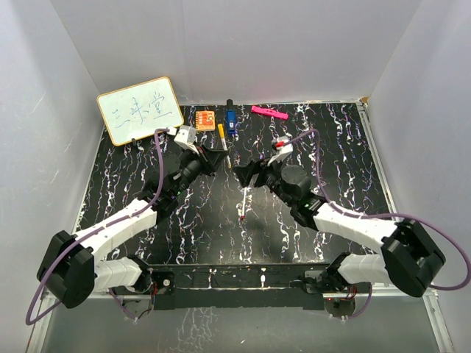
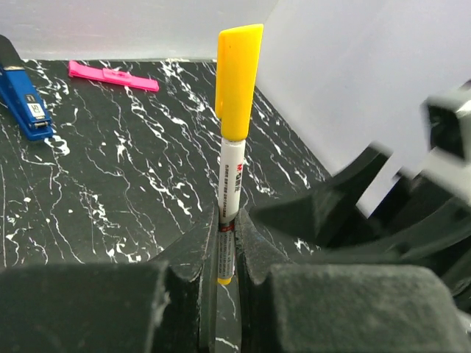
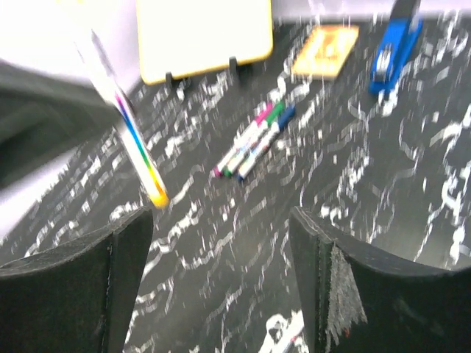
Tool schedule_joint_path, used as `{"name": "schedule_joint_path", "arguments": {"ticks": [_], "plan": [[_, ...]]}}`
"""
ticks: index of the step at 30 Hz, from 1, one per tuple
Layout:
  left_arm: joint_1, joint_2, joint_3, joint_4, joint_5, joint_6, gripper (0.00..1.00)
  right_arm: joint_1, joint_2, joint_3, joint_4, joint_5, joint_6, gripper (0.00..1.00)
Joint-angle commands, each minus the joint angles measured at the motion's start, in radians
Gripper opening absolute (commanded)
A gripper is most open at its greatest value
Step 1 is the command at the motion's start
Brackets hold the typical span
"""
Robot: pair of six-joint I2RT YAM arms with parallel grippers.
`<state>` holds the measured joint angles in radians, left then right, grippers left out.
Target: Insert the pens into the pen caps
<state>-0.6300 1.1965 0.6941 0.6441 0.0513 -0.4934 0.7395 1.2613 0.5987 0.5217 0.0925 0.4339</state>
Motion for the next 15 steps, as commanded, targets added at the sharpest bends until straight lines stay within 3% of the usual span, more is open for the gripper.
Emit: {"name": "schedule_joint_path", "arguments": {"ticks": [1,12,15], "plan": [[0.004,-0.034,-0.012,-0.021,0.108,0.059,0.00,0.000,-0.086,0.122,0.018,0.042,-0.113,0.73],[0.006,0.034,-0.011,0.081,0.430,0.012,0.00,-0.015,-0.089,0.205,0.057,-0.071,-0.107,0.67],[0.006,0.053,-0.009,0.091,0.457,-0.008,0.00,-0.018,-0.081,0.201,0.076,-0.093,-0.090,0.63]]}}
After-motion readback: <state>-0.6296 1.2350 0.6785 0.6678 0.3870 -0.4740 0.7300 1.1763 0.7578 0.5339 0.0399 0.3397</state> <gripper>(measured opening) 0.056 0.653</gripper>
